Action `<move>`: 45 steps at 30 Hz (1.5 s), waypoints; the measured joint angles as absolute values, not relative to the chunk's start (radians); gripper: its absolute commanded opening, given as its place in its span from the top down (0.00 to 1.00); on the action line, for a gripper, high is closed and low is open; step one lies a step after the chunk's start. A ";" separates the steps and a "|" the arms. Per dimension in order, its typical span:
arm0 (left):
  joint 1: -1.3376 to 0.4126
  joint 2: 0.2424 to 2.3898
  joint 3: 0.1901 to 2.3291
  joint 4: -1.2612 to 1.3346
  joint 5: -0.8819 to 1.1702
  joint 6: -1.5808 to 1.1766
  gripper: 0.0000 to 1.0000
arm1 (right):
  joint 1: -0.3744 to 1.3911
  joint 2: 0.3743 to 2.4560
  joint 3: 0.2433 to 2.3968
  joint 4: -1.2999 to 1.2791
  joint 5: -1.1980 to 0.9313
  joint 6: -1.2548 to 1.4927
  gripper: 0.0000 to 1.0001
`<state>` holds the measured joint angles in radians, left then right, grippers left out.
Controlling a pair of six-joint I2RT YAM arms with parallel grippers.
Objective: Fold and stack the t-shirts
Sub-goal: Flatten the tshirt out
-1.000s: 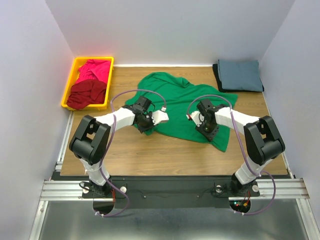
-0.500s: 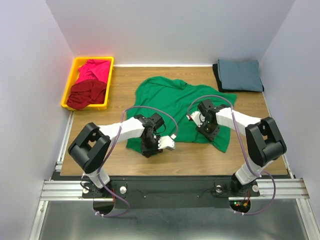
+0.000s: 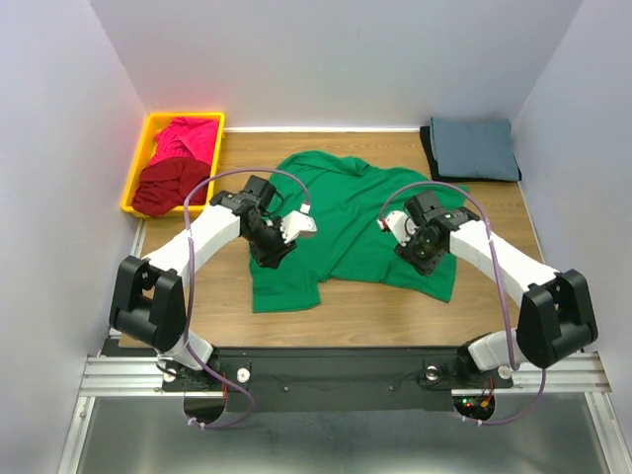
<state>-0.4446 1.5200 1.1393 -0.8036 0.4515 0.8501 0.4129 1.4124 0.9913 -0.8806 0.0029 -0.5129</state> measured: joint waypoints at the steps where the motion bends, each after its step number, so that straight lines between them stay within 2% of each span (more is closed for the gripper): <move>1: -0.439 1.519 1.139 -0.778 0.430 0.843 0.58 | 0.411 1.401 0.995 -0.882 0.002 -0.508 0.62; 6: -0.410 1.620 1.177 -0.612 0.322 0.810 0.58 | 0.372 1.417 0.998 -0.880 0.004 -0.497 0.63; 11: -0.371 1.794 1.216 -0.461 0.216 0.801 0.62 | 0.270 1.490 0.982 -0.840 0.030 -0.500 0.65; 14: -0.351 1.819 1.168 -0.419 0.168 0.809 0.66 | 0.237 1.533 0.951 -0.816 0.051 -0.506 0.65; 19: -0.347 1.703 1.011 -0.365 0.141 0.829 0.67 | 0.237 1.580 0.888 -0.770 0.066 -0.539 0.65; 23: -0.366 1.555 0.854 -0.396 0.146 0.839 0.69 | 0.243 1.530 0.831 -0.727 0.102 -0.598 0.64; 26: -0.395 1.432 0.755 -0.497 0.166 0.840 0.62 | 0.242 1.449 0.752 -0.697 0.144 -0.661 0.62; 29: -0.409 1.367 0.746 -0.621 0.210 0.849 0.57 | 0.238 1.370 0.698 -0.725 0.169 -0.733 0.60; 34: -0.408 1.308 0.901 -0.766 0.319 0.842 0.55 | 0.234 1.308 0.815 -0.839 0.117 -0.767 0.58; 36: -0.408 1.327 0.986 -0.756 0.344 0.826 0.48 | 0.234 1.322 0.911 -0.838 0.084 -0.757 0.58; 42: -0.389 1.501 1.279 -0.608 0.390 0.736 0.38 | 0.234 1.474 1.084 -0.824 -0.012 -0.659 0.58; 45: -0.367 1.642 1.412 -0.540 0.412 0.695 0.37 | 0.234 1.588 1.141 -0.807 -0.038 -0.587 0.59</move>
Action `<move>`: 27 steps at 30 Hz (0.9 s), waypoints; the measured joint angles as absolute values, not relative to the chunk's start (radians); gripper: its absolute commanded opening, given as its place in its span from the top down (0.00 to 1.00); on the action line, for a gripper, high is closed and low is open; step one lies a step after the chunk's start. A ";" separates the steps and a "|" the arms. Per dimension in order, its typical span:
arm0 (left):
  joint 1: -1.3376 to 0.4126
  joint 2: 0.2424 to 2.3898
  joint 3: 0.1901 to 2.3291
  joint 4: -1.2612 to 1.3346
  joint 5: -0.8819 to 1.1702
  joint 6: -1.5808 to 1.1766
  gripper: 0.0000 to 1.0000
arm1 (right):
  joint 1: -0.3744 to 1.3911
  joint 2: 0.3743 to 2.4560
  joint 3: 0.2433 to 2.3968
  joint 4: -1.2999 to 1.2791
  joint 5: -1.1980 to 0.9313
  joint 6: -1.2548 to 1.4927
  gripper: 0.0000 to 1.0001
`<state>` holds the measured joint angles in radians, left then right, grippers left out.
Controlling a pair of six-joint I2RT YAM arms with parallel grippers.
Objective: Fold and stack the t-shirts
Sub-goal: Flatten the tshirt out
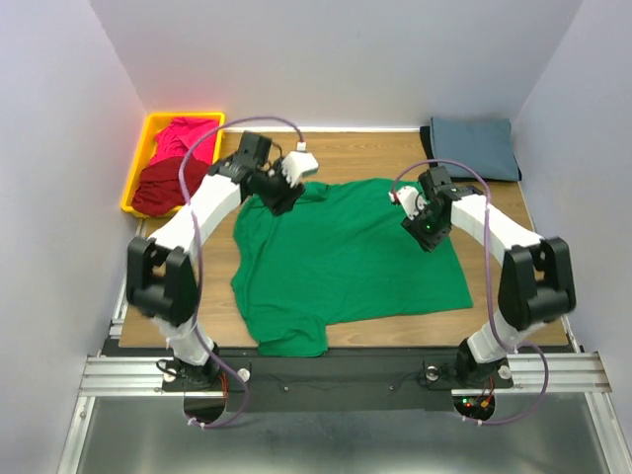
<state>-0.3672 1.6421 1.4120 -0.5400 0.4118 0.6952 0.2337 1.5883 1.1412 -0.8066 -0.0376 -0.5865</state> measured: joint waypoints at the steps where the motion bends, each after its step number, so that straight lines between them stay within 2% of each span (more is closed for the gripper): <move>1: -0.358 1.689 1.462 -0.532 0.420 0.683 0.36 | 0.234 1.622 1.156 -0.793 -0.043 -0.567 0.59; 6: -0.320 1.971 1.727 -0.469 0.467 0.637 0.35 | 0.225 1.781 1.246 -0.756 -0.064 -0.473 0.59; 12: -0.304 2.170 1.845 -0.469 0.506 0.615 0.35 | 0.208 1.854 1.290 -0.731 -0.083 -0.420 0.59; 15: -0.303 2.232 1.864 -0.470 0.524 0.611 0.43 | 0.201 1.861 1.290 -0.729 -0.088 -0.411 0.59; 17: -0.304 2.259 1.867 -0.468 0.534 0.611 0.56 | 0.197 1.861 1.290 -0.728 -0.088 -0.410 0.59; 18: -0.303 2.269 1.867 -0.471 0.543 0.611 0.63 | 0.195 1.861 1.290 -0.728 -0.088 -0.410 0.59; 19: -0.303 2.274 1.867 -0.473 0.549 0.611 0.80 | 0.192 1.861 1.290 -0.728 -0.088 -0.411 0.59; 21: -0.303 2.278 1.869 -0.477 0.558 0.620 0.96 | 0.189 1.861 1.290 -0.728 -0.088 -0.411 0.59; 22: -0.303 2.279 1.869 -0.476 0.564 0.621 1.00 | 0.185 1.861 1.290 -0.728 -0.088 -0.411 0.59; 27: -0.300 2.248 1.828 -0.427 0.583 0.637 1.00 | 0.178 1.861 1.276 -0.725 -0.088 -0.414 0.59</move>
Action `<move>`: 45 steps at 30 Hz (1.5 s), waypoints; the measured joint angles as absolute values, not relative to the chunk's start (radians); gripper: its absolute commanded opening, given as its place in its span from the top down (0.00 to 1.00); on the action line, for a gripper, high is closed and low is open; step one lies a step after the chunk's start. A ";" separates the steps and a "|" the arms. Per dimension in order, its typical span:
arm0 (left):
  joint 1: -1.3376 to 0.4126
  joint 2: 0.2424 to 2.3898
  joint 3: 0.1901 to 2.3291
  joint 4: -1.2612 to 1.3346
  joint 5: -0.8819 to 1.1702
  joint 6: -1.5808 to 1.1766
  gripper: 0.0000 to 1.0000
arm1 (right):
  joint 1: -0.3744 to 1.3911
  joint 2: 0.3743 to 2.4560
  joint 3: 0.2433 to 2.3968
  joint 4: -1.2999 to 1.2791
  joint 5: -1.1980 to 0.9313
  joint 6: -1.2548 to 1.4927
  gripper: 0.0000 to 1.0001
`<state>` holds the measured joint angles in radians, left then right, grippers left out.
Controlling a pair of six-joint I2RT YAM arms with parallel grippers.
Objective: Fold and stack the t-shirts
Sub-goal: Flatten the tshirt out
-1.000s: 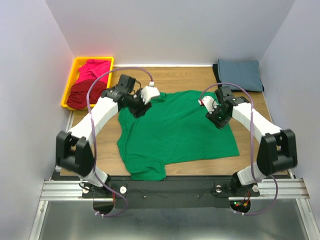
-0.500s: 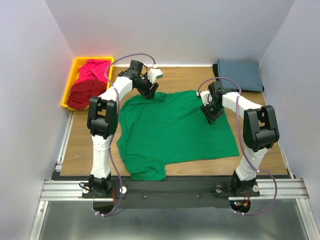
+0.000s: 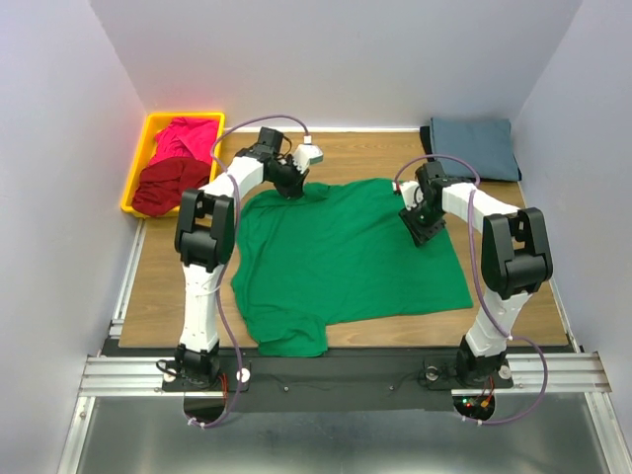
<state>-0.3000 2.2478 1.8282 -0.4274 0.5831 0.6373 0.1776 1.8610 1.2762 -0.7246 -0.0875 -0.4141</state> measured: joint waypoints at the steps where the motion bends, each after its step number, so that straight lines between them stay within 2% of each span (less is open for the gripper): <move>1: -0.301 2.221 1.796 -0.424 0.583 0.646 1.00 | 0.177 1.861 1.271 -0.724 -0.087 -0.415 0.59; 5: -0.317 2.048 1.608 -0.395 0.566 0.718 0.99 | 0.177 1.860 1.257 -0.725 -0.087 -0.416 0.59; 6: -0.325 2.011 1.571 -0.397 0.557 0.734 0.89 | 0.177 1.859 1.256 -0.725 -0.087 -0.418 0.59; 7: -0.342 1.963 1.528 -0.399 0.543 0.767 0.63 | 0.177 1.856 1.253 -0.725 -0.087 -0.419 0.58; 10: -0.426 1.816 1.362 -0.390 0.484 0.897 0.41 | 0.176 1.846 1.245 -0.725 -0.087 -0.422 0.58; 13: -0.524 1.701 1.202 -0.411 0.450 0.994 0.40 | 0.176 1.839 1.243 -0.725 -0.086 -0.426 0.58; 17: -0.504 1.695 1.179 -0.459 0.444 1.024 0.40 | 0.176 1.837 1.243 -0.725 -0.087 -0.430 0.58; 20: -0.426 1.715 1.238 -0.486 0.457 1.002 0.40 | 0.175 1.837 1.243 -0.724 -0.088 -0.429 0.58; 25: -0.340 1.834 1.462 -0.470 0.478 0.928 0.40 | 0.170 1.842 1.264 -0.726 -0.095 -0.422 0.59; 36: -0.365 2.114 1.672 -0.512 0.611 0.854 0.39 | 0.169 1.929 1.422 -0.723 -0.115 -0.375 0.60; 45: -0.388 2.189 1.716 -0.585 0.663 0.867 0.39 | 0.145 1.971 1.443 -0.721 -0.118 -0.362 0.60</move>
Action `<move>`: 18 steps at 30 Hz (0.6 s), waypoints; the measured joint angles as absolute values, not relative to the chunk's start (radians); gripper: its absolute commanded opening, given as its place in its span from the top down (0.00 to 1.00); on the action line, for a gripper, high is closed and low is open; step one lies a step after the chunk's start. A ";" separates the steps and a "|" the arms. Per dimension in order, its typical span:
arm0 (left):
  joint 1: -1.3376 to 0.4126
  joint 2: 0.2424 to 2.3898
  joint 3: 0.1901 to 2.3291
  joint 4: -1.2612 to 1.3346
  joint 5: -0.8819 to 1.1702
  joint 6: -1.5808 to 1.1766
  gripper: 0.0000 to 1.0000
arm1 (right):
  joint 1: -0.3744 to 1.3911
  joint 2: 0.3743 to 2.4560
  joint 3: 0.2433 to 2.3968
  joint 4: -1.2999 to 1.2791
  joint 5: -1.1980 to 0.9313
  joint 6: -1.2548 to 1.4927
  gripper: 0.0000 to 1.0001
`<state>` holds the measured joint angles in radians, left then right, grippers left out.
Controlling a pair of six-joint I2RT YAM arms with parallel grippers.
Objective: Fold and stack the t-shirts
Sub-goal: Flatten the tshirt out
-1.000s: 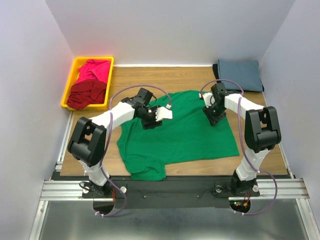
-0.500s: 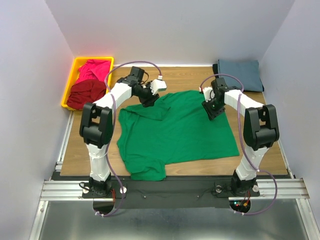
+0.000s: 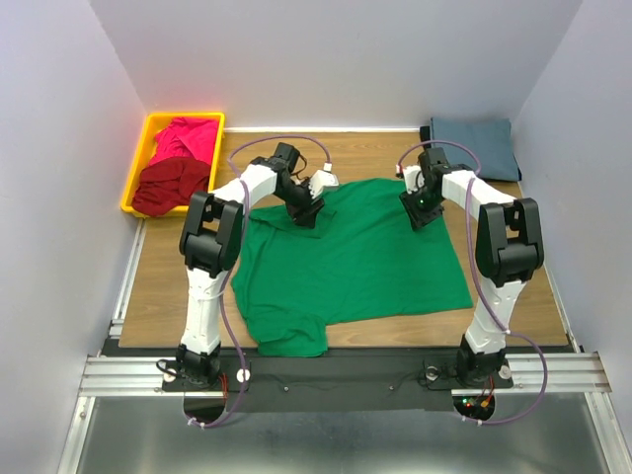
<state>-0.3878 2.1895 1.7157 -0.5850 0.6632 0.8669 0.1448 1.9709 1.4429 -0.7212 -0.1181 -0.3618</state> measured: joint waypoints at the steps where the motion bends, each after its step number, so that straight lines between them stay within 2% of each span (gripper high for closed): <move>1: -0.393 2.191 1.716 -0.595 0.666 0.871 0.39 | 0.142 1.975 1.443 -0.721 -0.118 -0.362 0.60; 8: -0.410 2.196 1.716 -0.603 0.673 0.885 0.39 | 0.125 1.991 1.443 -0.721 -0.118 -0.363 0.60; 12: -0.413 2.206 1.715 -0.600 0.672 0.889 0.45 | 0.123 1.991 1.440 -0.721 -0.118 -0.363 0.60; 15: -0.413 2.208 1.715 -0.591 0.673 0.889 0.56 | 0.123 1.991 1.439 -0.720 -0.118 -0.365 0.60; 16: -0.413 2.208 1.715 -0.588 0.672 0.891 0.67 | 0.123 1.991 1.439 -0.720 -0.118 -0.366 0.60; 18: -0.413 2.209 1.715 -0.586 0.673 0.889 0.74 | 0.124 1.991 1.437 -0.719 -0.118 -0.368 0.60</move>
<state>-0.4133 2.2093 1.7153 -0.5858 0.6727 0.8894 0.1238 1.9907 1.4372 -0.7189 -0.1181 -0.3676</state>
